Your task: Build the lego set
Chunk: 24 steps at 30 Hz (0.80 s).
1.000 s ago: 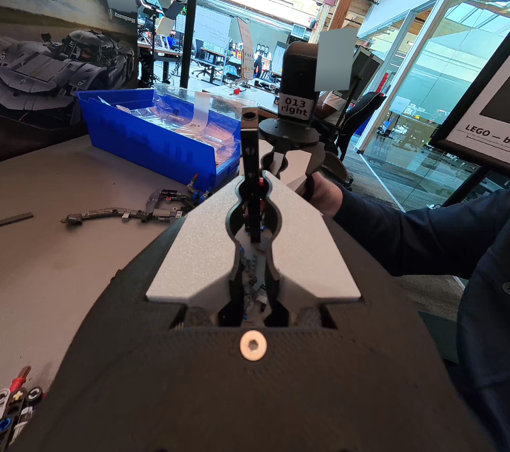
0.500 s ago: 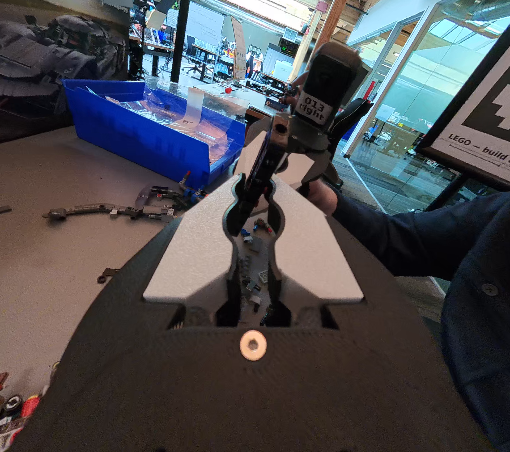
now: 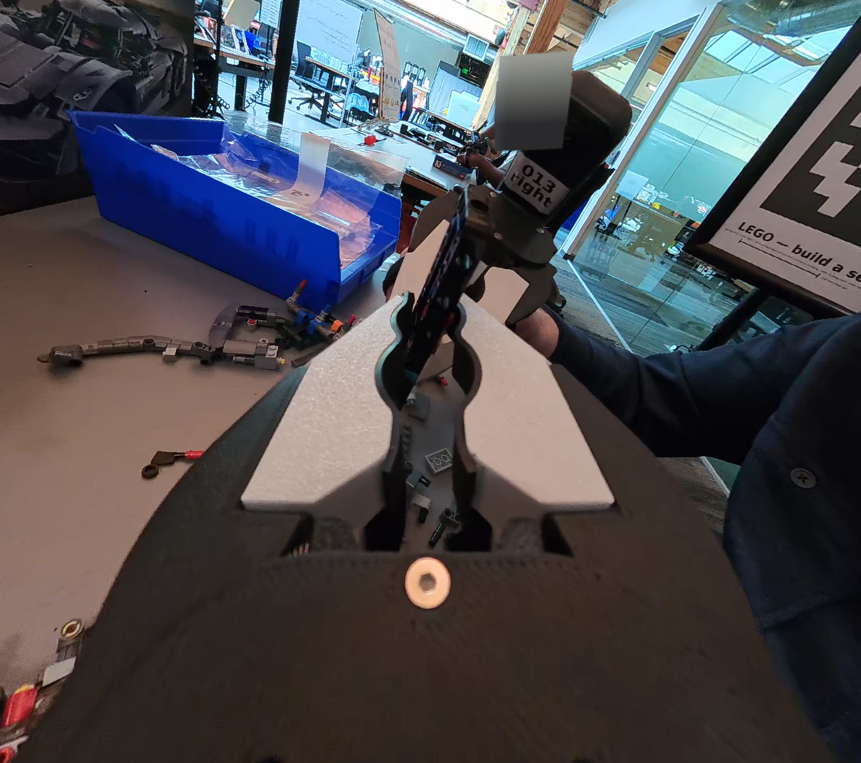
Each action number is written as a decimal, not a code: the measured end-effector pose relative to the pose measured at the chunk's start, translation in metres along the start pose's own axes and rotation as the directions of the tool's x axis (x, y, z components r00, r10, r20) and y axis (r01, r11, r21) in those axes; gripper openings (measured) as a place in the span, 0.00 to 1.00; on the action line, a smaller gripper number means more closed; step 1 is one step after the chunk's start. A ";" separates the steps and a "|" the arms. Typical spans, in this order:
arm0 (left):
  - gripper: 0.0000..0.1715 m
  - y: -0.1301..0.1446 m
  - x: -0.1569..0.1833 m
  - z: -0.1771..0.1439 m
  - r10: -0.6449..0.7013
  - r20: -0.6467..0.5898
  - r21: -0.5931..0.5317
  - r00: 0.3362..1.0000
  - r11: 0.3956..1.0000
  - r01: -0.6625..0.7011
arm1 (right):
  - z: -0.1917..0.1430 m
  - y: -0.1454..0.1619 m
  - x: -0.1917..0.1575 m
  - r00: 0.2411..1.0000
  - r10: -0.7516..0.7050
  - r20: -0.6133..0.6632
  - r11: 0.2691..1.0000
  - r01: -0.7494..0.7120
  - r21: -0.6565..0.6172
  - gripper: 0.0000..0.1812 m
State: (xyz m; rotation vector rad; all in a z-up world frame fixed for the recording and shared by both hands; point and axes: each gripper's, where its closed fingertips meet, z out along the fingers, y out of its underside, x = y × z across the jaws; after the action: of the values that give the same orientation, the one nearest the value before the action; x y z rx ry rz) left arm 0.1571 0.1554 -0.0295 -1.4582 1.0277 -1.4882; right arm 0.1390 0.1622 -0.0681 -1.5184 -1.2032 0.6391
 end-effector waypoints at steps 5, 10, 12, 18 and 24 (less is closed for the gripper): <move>0.07 0.000 0.000 -0.001 -0.020 -0.018 0.001 1.000 1.000 0.020 | 0.001 0.001 0.000 1.000 0.010 0.008 1.000 -0.010 0.002 0.05; 0.06 -0.002 0.011 0.000 -0.009 -0.083 0.002 0.997 1.000 0.009 | -0.001 -0.006 -0.007 0.995 -0.095 -0.010 0.995 0.096 0.014 0.06; 0.07 0.000 0.012 0.001 0.006 -0.083 -0.007 0.997 1.000 -0.007 | 0.000 -0.006 -0.009 0.992 -0.127 -0.015 0.992 0.127 0.005 0.06; 0.06 -0.002 0.015 0.000 0.034 -0.097 -0.007 0.995 0.999 -0.035 | -0.003 -0.008 -0.010 0.997 -0.075 0.032 0.996 0.074 0.052 0.06; 0.05 -0.001 0.012 0.000 0.038 -0.085 -0.012 0.996 0.999 -0.039 | -0.003 -0.008 -0.011 0.996 -0.077 0.041 0.996 0.075 0.053 0.06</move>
State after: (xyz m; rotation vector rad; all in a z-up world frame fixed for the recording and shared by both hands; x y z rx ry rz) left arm 0.1565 0.1445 -0.0238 -1.3869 1.1127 -1.5293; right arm 0.1352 0.1502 -0.0620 -1.4157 -1.2619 0.6505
